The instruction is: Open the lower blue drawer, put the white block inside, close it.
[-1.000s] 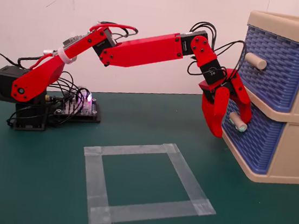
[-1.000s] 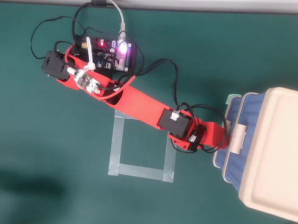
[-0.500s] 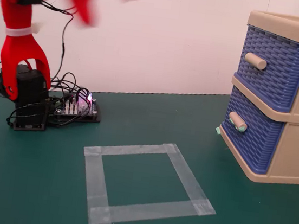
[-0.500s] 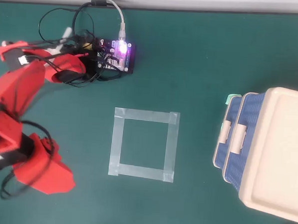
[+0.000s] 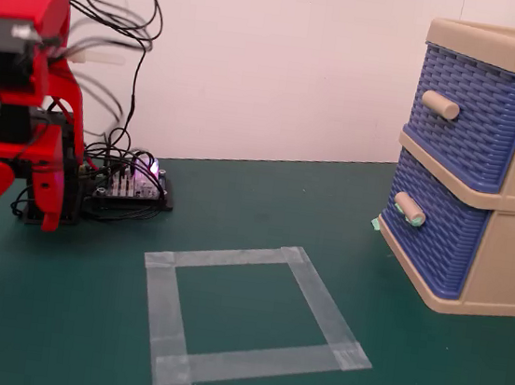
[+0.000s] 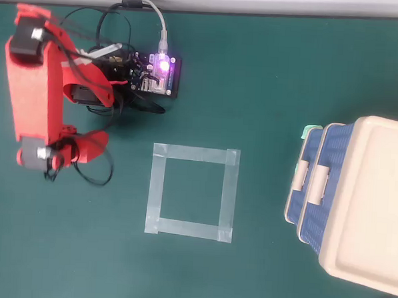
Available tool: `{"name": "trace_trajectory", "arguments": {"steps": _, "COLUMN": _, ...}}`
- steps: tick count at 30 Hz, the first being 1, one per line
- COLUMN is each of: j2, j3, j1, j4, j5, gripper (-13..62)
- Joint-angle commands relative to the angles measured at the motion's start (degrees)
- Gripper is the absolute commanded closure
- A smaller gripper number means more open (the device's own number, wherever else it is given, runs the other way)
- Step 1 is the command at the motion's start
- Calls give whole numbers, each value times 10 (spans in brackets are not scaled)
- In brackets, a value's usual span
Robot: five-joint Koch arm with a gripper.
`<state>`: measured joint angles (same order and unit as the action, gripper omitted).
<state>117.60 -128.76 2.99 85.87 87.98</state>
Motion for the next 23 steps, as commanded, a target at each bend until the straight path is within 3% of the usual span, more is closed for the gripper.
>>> {"name": "trace_trajectory", "arguments": {"steps": 1, "j2": 108, "j3": -52, "j1": 2, "j4": 4, "j5": 4, "gripper": 149}}
{"name": "trace_trajectory", "arguments": {"steps": 3, "j2": 181, "j3": -119, "j1": 1, "j4": 19, "j5": 4, "gripper": 147}}
{"name": "trace_trajectory", "arguments": {"steps": 6, "j2": 173, "j3": -143, "j1": 0, "j4": 97, "j5": 1, "gripper": 147}}
{"name": "trace_trajectory", "arguments": {"steps": 23, "j2": 171, "j3": -141, "j1": -1, "j4": 92, "j5": -2, "gripper": 148}}
